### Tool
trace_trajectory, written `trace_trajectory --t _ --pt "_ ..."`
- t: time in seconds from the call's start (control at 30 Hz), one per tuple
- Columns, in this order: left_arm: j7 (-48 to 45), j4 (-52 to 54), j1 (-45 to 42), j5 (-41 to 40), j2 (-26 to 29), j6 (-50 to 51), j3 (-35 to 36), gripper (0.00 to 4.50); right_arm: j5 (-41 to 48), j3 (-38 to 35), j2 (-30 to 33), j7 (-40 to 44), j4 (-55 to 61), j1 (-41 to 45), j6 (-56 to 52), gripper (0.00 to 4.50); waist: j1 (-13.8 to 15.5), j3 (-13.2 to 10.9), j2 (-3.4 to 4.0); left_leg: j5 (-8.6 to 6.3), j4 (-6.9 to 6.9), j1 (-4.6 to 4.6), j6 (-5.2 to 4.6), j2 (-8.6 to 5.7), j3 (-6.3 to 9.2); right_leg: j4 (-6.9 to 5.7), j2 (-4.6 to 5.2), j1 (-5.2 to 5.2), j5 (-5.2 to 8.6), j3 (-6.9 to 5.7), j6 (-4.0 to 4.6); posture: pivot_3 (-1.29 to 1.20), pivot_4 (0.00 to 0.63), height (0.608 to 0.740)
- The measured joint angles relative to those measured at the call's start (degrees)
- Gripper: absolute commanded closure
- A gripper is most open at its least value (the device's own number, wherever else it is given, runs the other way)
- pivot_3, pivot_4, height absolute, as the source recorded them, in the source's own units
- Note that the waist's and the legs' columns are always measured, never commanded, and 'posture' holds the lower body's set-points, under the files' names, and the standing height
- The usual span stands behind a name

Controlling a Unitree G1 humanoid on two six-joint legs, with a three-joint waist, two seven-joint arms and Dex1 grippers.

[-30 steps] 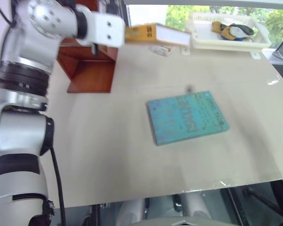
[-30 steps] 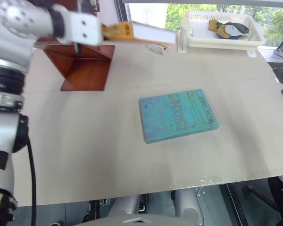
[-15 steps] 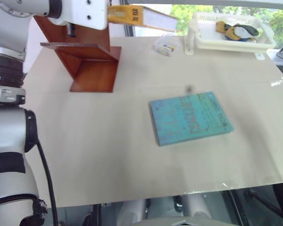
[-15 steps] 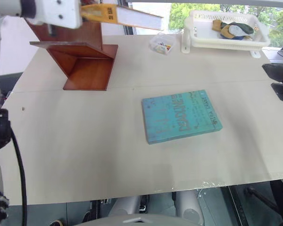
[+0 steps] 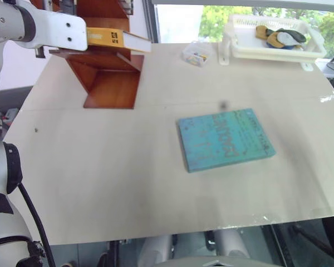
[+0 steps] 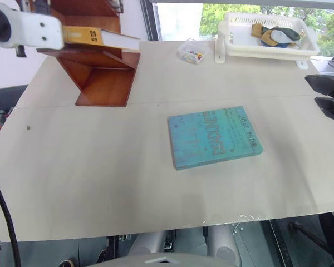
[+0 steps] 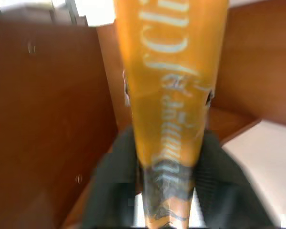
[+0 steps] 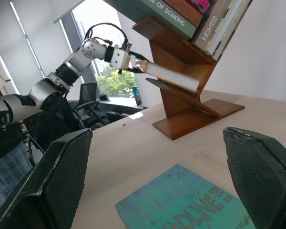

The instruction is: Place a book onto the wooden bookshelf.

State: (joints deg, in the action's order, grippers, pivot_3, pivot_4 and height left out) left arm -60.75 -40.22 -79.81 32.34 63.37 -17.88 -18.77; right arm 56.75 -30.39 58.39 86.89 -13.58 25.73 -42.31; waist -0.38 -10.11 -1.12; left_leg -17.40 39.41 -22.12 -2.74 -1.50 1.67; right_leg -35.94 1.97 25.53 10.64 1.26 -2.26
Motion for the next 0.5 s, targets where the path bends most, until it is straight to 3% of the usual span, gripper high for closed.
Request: trace_trajectory --t 0.1,0.13,0.33,0.5 --pt "0.5 -1.2 -0.5 1.0 0.2 -0.2 0.0 0.24 -0.2 0.0 0.0 0.1 0.0 -0.5 0.0 0.00 0.0 0.0 0.00 -0.01 0.00 0.01 -0.01 0.00 0.00 -0.02 0.00 0.00 0.00 0.00 0.00 0.00 0.150 0.740" --pt "1.4 -1.6 -0.7 1.8 0.2 -0.4 0.0 0.09 -0.2 -0.1 0.0 0.2 0.0 -0.9 0.0 0.00 0.0 0.0 0.00 -0.01 0.00 0.01 -0.01 0.00 0.01 -0.02 0.00 0.00 0.00 -0.01 0.00 0.00 0.150 0.740" --pt "0.0 -1.5 -1.1 2.3 2.6 -0.4 0.3 0.09 -0.3 -0.9 0.1 0.3 -0.1 -2.4 0.1 0.00 -0.3 0.0 0.00 -0.01 0.00 0.05 -0.02 0.01 -0.04 -0.07 0.00 0.00 0.00 0.04 0.00 0.00 0.150 0.740" --pt "-3.3 -1.3 -0.9 -2.3 3.9 -0.1 3.3 0.09 -0.5 -1.8 0.6 0.3 -0.1 -3.0 0.1 0.00 -0.3 0.0 0.00 -0.01 0.02 0.05 -0.02 0.02 -0.04 -0.10 0.01 0.00 0.00 0.03 0.00 0.00 0.150 0.740"
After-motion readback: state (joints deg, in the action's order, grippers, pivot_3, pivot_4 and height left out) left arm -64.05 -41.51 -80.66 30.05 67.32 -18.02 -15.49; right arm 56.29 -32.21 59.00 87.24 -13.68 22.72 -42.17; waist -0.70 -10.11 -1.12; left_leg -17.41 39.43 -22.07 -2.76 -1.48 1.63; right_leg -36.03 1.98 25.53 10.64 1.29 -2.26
